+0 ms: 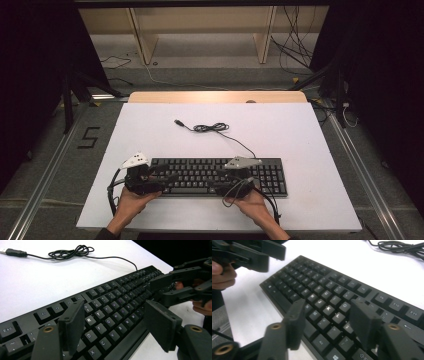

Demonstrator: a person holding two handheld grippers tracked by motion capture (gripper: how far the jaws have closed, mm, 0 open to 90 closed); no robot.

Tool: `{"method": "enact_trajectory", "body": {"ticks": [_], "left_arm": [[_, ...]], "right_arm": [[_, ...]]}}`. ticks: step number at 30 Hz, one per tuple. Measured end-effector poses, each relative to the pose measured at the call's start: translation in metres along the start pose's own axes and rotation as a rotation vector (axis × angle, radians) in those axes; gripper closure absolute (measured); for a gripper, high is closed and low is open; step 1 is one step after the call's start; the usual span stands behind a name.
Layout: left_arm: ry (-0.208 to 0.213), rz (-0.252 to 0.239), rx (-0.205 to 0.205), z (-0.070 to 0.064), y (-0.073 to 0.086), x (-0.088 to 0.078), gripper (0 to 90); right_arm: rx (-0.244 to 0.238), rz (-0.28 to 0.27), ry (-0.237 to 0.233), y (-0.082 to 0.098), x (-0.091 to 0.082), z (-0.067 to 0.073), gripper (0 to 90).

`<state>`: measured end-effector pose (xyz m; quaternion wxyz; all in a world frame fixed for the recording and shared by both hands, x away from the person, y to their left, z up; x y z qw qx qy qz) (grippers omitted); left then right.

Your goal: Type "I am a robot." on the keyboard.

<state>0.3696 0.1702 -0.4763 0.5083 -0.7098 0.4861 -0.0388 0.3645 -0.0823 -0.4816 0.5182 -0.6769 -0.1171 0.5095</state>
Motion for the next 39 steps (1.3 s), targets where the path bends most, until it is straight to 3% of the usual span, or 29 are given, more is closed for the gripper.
{"method": "enact_trajectory", "body": {"ticks": [13,23,39], "left_arm": [[0.001,-0.007,0.027,0.0,0.007,-0.007,30.1],[0.005,-0.005,0.041,-0.003,0.01,-0.009,29.6],[0.011,0.005,0.049,-0.006,0.014,-0.009,29.1]], "right_arm": [[-0.027,0.053,0.004,0.007,0.006,-0.001,76.2],[-0.035,0.071,0.006,0.009,0.007,-0.001,83.6],[-0.04,0.103,0.017,0.014,0.013,-0.003,86.4]]}}
Point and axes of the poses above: each handheld gripper's, and its own axes: x roughly forward along the jaws, y roughly out of its underside, z roughly to its left, the point moved 4 cm from there along x, roughly forward along the jaws, and after that the axes turned 11 degrees about -x, right-handed, at the moved point
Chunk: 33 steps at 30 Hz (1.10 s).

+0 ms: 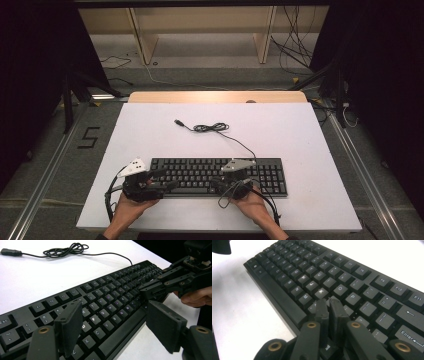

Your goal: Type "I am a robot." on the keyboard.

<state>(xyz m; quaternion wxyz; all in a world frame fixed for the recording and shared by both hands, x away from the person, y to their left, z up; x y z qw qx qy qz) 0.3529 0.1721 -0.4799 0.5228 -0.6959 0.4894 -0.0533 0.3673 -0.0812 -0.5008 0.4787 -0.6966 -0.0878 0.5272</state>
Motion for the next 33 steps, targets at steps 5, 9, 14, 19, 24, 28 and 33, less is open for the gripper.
{"method": "enact_trajectory", "body": {"ticks": [5,9,14,19,24,28,33], "left_arm": [[0.003,0.002,0.003,-0.0015,0.001,0.0003,29.0],[0.002,0.004,0.006,-0.0013,0.0011,0.0005,29.0],[0.001,0.002,0.005,-0.0009,0.0008,0.0001,28.9],[0.0,0.004,0.005,-0.0008,0.0011,0.0003,28.9],[-0.001,0.003,0.007,-0.0004,0.0009,0.0001,29.0],[-0.002,0.003,0.005,0.0,0.0008,0.0,29.0],[-0.002,-0.003,0.001,0.0002,0.0003,-0.0004,29.0]], "right_arm": [[-0.006,0.009,-0.002,0.001,0.0016,0.0007,86.5],[-0.008,0.021,0.0,0.0024,0.0035,0.0014,86.7],[-0.012,0.029,0.004,0.0031,0.0045,0.0021,88.7],[-0.031,0.036,0.014,0.0045,0.0069,0.0032,90.0],[-0.039,0.038,0.022,0.0044,0.0071,0.004,90.0],[-0.026,0.037,0.018,0.0043,0.0071,0.0035,90.0],[-0.001,0.021,0.003,0.0031,0.0053,0.0011,88.3]]}}
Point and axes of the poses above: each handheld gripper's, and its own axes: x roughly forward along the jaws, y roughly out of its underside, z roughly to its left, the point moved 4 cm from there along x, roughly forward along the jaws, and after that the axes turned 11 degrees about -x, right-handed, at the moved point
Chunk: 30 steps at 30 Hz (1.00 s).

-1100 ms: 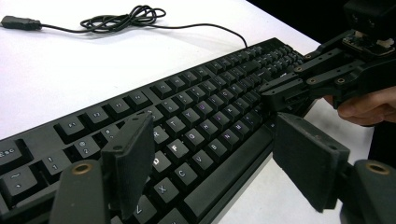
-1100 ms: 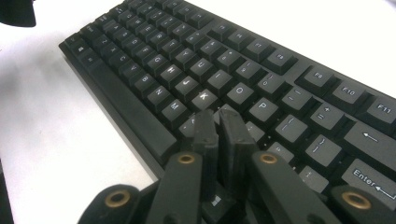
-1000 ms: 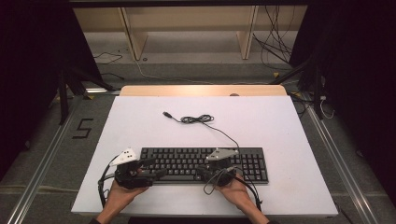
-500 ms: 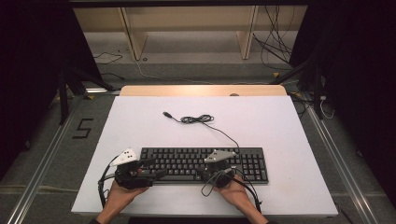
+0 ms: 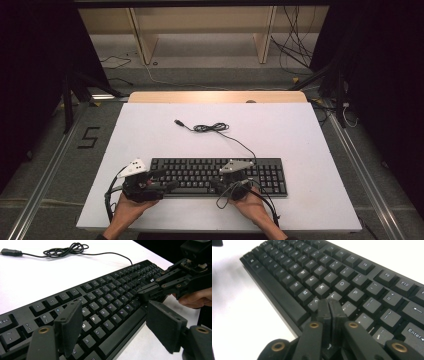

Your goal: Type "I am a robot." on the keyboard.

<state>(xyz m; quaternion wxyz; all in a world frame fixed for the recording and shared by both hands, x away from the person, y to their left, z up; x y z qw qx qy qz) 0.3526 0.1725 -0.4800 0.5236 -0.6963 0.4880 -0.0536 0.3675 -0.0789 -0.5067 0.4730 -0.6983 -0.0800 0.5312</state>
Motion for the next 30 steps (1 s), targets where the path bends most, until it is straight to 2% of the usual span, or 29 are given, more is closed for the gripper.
{"method": "enact_trajectory", "body": {"ticks": [6,18,25,30], "left_arm": [[0.002,-0.003,-0.001,0.0,0.0,0.0,29.0],[0.002,-0.005,0.004,0.0,-0.001,-0.001,28.9],[0.001,-0.006,0.004,0.001,-0.001,-0.001,28.8],[0.002,-0.009,0.0,0.001,-0.001,-0.002,28.7]], "right_arm": [[0.023,-0.034,0.001,-0.003,-0.007,-0.003,85.7],[0.03,-0.085,0.007,-0.005,-0.017,-0.008,79.2],[0.035,-0.115,0.004,-0.007,-0.026,-0.012,64.9],[0.038,-0.157,-0.012,-0.01,-0.037,-0.013,56.0]]}}
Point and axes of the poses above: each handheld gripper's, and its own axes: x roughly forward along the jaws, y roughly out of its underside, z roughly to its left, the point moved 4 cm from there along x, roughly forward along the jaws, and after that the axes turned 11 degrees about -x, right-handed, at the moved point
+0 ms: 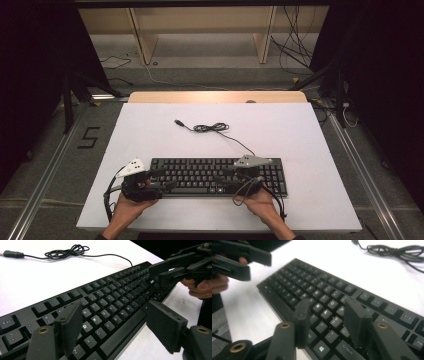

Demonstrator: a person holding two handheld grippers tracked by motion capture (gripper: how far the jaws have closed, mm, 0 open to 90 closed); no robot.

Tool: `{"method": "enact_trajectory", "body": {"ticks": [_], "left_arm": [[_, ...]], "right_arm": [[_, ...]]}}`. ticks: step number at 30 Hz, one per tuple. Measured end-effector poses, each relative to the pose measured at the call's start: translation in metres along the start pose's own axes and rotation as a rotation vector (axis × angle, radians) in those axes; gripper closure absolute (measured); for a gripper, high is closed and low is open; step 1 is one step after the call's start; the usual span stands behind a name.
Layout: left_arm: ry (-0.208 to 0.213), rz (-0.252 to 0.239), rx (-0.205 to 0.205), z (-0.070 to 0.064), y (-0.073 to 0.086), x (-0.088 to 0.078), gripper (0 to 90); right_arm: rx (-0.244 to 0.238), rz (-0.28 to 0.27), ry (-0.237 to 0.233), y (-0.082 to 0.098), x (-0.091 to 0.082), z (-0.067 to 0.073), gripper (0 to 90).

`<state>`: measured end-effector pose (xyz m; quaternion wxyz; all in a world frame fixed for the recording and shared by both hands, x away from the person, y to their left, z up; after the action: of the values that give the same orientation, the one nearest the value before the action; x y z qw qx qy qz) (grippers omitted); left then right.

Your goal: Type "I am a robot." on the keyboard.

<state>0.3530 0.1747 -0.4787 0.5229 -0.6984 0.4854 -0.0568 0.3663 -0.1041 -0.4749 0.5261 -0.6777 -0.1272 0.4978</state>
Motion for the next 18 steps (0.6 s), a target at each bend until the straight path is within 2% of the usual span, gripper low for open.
{"method": "enact_trajectory", "body": {"ticks": [7,13,18], "left_arm": [[0.002,0.001,0.003,0.0,0.0,0.0,28.7],[0.002,0.003,0.007,-0.001,0.0,0.0,28.7],[0.003,0.003,0.009,-0.001,0.0,0.0,28.6]], "right_arm": [[-0.006,-0.034,-0.006,0.002,-0.015,-0.002,46.2],[0.008,-0.092,0.011,0.005,-0.036,-0.007,44.1],[0.023,-0.111,0.035,0.01,-0.049,-0.011,43.2]]}}
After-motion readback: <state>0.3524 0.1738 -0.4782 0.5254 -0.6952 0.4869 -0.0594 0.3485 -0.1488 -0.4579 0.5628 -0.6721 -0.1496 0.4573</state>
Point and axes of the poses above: each handheld gripper's, and its own axes: x roughly forward along the jaws, y roughly out of its underside, z roughly to its left, the point moved 4 cm from there along x, roughly forward along the jaws, and after that the axes turned 11 degrees about -x, right-handed, at the moved point
